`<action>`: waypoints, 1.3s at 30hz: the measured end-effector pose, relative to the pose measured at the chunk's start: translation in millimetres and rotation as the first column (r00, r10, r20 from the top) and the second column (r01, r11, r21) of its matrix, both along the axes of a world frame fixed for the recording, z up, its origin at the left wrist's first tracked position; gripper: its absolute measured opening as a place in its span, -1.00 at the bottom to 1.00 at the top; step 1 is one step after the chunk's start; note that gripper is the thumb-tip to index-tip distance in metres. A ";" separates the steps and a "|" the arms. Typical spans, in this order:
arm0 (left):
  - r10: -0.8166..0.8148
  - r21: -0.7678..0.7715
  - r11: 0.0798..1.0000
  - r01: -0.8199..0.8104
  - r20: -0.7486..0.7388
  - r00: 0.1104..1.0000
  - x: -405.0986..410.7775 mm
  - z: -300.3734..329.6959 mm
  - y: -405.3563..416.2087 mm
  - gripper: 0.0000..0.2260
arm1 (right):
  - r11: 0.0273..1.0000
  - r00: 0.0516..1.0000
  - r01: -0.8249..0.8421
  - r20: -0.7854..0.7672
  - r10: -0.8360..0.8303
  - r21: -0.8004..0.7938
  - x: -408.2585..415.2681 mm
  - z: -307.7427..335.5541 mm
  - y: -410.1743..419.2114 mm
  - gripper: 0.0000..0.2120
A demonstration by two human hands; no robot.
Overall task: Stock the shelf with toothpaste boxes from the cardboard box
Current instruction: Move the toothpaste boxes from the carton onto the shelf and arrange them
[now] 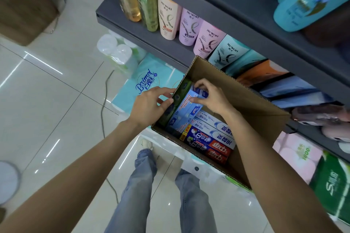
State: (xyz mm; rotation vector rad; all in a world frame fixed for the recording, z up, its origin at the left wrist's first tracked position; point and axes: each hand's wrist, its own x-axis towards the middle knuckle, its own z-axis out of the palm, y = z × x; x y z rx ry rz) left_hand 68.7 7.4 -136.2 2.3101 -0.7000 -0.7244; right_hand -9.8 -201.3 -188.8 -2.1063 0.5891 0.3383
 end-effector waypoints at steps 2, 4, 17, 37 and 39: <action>-0.005 -0.001 1.000 0.005 -0.004 1.000 1.0 0.7 -0.3 -0.76 | 1.000 1.000 -0.005 0.005 0.005 -0.009 -0.8 3.3 2.3 -0.61; -0.017 0.010 1.000 0.017 -0.018 1.000 3.2 1.0 -0.3 -0.75 | 1.000 1.000 -0.005 0.017 0.005 -0.020 -3.3 12.3 6.1 -0.62; -0.422 -0.346 0.883 0.317 -0.288 0.860 -12.0 108.2 -39.5 -0.16 | 0.984 0.933 0.177 0.326 -0.155 -0.037 -50.9 239.1 5.3 -0.66; -0.226 -0.351 0.929 -0.113 -0.783 0.579 -20.7 227.9 -57.8 -0.75 | 0.574 0.587 0.678 0.131 -0.799 0.460 -79.8 290.5 97.4 -0.57; -0.206 -0.347 0.922 -0.172 -0.815 0.542 -22.0 236.9 -56.3 -0.78 | 0.528 0.602 0.651 0.054 -0.797 0.545 -85.4 293.1 88.5 -0.61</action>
